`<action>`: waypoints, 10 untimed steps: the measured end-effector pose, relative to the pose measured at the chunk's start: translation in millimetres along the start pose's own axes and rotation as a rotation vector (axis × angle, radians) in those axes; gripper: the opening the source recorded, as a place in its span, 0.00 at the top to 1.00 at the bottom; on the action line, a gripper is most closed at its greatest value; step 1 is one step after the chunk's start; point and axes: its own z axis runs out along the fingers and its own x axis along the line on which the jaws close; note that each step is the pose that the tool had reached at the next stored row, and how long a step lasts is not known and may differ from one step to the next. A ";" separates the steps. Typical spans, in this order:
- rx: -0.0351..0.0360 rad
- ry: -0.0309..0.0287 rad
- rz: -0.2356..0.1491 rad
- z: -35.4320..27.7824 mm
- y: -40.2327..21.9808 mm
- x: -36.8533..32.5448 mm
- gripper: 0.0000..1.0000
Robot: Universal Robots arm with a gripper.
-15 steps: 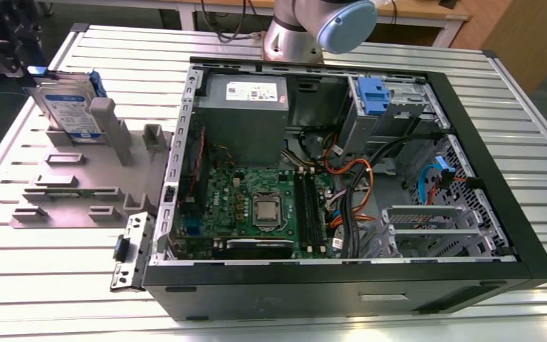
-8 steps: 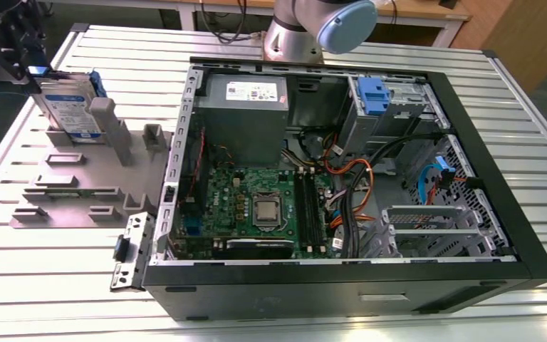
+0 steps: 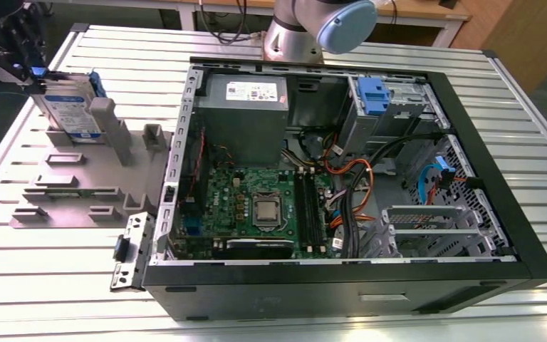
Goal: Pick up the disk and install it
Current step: 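Pick up the disk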
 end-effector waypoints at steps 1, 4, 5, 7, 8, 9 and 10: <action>0.0004 0.0001 0.000 0.8 0.1 0.0 0.58; 0.0038 0.0002 -0.002 3.4 1.3 0.0 0.58; 0.0051 0.0003 -0.003 4.2 1.9 0.0 0.58; 0.0065 0.0001 -0.003 5.5 2.8 0.1 0.58; 0.0064 0.0002 -0.003 5.8 2.9 0.1 0.58; 0.0062 0.0003 -0.003 6.0 2.9 0.1 0.58; 0.0062 0.0003 -0.003 6.2 2.9 0.1 0.58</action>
